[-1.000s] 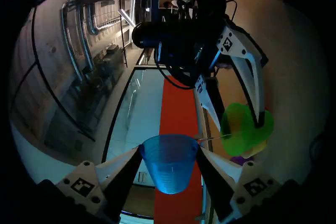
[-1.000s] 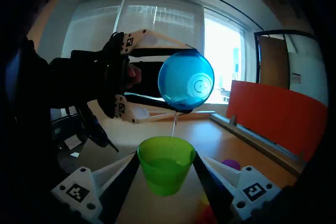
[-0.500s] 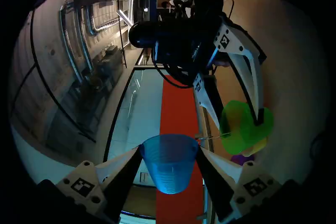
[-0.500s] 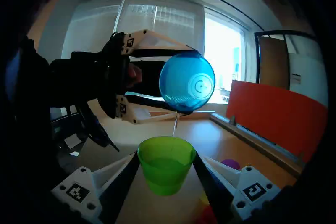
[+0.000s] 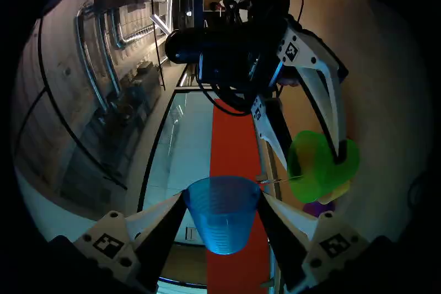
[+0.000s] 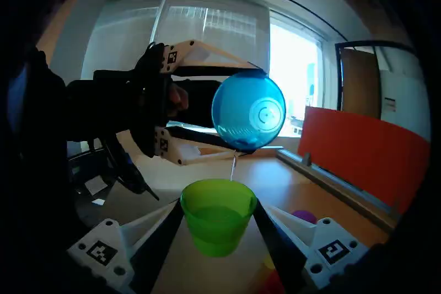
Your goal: Pour water
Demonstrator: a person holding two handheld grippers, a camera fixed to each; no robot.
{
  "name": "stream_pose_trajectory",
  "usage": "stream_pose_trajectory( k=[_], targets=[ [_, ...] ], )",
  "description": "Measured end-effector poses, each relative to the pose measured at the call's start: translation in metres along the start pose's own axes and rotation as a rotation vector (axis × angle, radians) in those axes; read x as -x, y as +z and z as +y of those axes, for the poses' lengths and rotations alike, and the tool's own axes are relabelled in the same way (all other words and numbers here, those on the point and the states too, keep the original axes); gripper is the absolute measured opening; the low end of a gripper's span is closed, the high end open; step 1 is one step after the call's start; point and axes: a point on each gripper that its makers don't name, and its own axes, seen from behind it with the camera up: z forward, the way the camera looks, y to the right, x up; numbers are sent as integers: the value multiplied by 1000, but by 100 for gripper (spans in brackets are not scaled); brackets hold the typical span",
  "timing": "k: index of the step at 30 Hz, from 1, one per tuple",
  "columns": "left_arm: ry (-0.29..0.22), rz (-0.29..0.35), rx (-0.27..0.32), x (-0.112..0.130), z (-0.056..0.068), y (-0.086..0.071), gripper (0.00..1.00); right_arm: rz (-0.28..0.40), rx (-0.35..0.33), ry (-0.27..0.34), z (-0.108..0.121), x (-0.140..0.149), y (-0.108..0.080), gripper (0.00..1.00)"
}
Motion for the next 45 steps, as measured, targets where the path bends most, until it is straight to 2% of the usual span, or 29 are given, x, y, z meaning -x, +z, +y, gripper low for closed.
stream_pose_trajectory(
  k=[21,38,45],
  targets=[
    [9,0,1,-4,1,-3,87,1,2,-2,-1,0,0,91],
    [-5,-1,-2,-3,-2,-4,87,2,8,-2,1,0,0,91],
    [-53,-8,-7,-1,-3,-4,87,4,13,0,3,-1,-3,91]
  ],
)
